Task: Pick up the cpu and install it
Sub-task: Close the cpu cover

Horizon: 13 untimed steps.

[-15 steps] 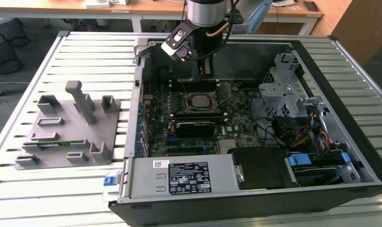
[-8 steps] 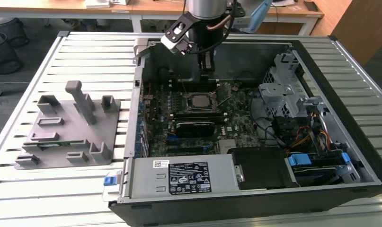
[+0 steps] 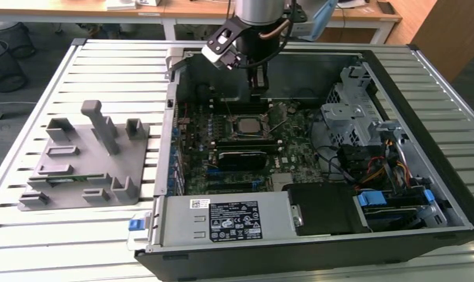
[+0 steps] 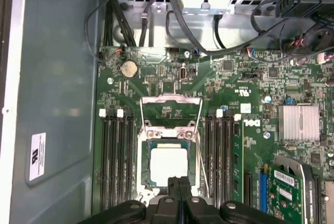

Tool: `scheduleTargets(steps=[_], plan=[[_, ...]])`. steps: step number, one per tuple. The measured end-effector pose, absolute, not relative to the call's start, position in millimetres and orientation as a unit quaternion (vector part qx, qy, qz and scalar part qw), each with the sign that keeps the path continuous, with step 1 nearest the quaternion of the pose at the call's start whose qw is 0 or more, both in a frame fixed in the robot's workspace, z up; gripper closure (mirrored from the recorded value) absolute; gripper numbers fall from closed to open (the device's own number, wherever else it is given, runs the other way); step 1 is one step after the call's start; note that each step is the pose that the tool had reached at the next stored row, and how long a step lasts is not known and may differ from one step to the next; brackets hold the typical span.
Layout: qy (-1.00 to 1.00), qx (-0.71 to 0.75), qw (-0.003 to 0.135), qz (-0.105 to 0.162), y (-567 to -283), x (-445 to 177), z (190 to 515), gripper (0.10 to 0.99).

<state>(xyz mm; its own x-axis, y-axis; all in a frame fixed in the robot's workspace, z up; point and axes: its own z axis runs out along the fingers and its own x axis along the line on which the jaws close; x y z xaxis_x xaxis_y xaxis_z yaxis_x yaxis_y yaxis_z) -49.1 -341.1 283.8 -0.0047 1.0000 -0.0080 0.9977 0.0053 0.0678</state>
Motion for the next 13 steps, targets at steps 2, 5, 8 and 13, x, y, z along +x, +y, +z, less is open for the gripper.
scheduleTargets(steps=[2,5,8,13], plan=[[0.708,0.705,0.026,0.021,-341.3,-47.1,283.8,0.980],[0.709,0.705,0.026,0.021,-341.3,-44.1,283.9,0.980],[0.709,0.705,0.026,0.020,-341.3,-42.4,283.9,0.980],[0.708,0.705,0.026,0.020,-341.3,-39.9,283.8,0.980]])
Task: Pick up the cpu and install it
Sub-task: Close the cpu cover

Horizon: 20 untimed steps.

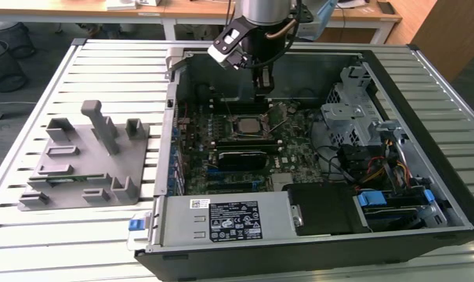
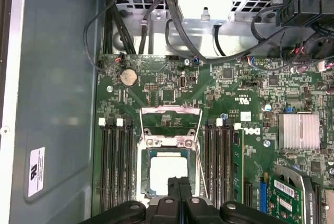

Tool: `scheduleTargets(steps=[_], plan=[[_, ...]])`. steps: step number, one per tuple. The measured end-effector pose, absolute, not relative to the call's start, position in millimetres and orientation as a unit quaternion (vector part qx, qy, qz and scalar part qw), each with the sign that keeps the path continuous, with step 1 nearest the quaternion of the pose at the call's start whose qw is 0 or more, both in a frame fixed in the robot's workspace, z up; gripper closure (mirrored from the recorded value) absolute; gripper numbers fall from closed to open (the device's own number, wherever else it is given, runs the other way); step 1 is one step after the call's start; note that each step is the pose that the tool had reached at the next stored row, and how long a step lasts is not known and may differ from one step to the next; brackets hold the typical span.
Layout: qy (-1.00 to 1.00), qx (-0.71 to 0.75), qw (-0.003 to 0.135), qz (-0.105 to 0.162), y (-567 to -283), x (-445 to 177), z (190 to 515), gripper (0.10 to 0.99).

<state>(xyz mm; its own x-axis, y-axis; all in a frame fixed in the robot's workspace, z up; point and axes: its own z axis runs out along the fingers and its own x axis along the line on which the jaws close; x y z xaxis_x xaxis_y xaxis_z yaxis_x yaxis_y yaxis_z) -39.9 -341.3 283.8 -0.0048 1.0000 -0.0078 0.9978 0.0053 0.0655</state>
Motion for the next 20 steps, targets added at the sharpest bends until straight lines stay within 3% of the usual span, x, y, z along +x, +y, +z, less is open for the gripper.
scheduleTargets(steps=[20], plan=[[0.709,0.705,0.025,0.020,-341,-25,284,0.980]])
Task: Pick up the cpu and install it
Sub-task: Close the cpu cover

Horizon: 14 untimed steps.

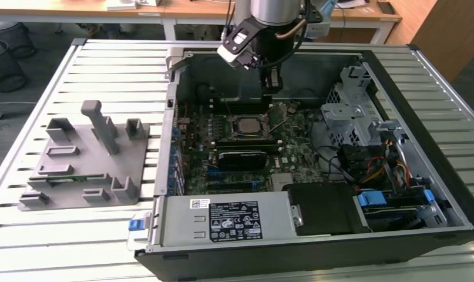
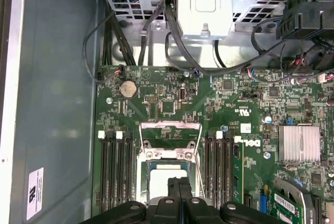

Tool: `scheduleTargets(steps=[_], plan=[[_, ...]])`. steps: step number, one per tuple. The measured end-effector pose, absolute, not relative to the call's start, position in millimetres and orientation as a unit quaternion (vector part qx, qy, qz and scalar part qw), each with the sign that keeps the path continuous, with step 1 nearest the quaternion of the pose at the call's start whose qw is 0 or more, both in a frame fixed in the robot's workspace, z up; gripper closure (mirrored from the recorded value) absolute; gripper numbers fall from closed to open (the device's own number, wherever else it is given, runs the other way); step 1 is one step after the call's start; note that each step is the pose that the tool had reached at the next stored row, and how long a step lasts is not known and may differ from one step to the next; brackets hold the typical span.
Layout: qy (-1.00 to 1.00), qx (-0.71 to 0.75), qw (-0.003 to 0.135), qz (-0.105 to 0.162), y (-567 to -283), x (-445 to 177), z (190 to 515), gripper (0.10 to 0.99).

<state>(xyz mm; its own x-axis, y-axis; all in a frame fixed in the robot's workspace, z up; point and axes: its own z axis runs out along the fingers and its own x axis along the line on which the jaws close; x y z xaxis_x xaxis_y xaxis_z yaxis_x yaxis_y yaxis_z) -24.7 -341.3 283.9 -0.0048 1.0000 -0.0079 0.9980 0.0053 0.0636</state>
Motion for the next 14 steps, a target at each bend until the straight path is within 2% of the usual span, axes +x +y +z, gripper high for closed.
scheduleTargets(steps=[14], plan=[[0.709,0.705,0.025,0.020,-341,-10,284,0.980]])
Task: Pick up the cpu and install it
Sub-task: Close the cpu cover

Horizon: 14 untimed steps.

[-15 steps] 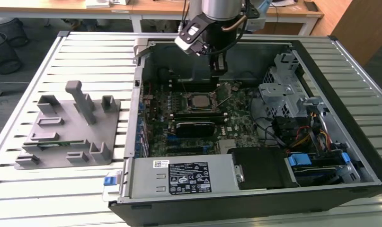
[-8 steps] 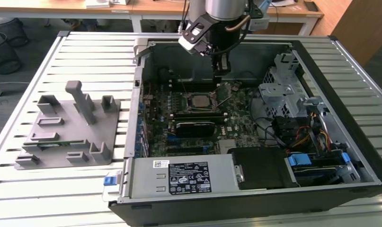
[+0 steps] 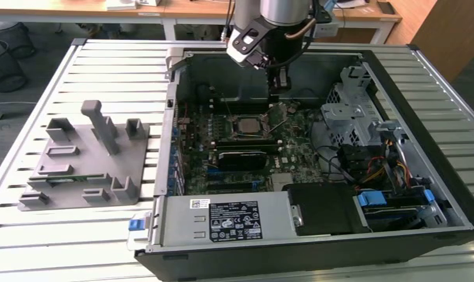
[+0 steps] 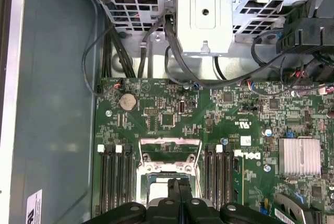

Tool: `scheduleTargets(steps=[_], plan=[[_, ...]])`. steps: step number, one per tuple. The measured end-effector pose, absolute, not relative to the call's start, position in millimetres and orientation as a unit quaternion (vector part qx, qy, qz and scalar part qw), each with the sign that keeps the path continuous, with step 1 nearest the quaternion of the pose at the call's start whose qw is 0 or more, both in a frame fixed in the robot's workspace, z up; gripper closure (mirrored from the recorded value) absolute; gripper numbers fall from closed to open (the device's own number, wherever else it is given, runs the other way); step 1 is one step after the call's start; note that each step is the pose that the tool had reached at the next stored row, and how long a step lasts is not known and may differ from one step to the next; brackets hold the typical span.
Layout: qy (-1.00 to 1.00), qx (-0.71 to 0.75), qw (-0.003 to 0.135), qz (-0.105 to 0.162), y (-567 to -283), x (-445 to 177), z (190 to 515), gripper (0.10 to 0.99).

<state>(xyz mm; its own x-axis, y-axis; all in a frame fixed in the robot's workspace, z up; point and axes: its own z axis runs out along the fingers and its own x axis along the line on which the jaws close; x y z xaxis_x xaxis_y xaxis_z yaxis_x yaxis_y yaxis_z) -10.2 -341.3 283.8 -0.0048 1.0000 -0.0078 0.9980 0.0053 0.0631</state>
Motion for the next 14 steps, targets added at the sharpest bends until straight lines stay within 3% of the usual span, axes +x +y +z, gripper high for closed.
scheduleTargets(steps=[14], plan=[[0.709,0.705,0.025,0.020,-341,2,284,0.980]])
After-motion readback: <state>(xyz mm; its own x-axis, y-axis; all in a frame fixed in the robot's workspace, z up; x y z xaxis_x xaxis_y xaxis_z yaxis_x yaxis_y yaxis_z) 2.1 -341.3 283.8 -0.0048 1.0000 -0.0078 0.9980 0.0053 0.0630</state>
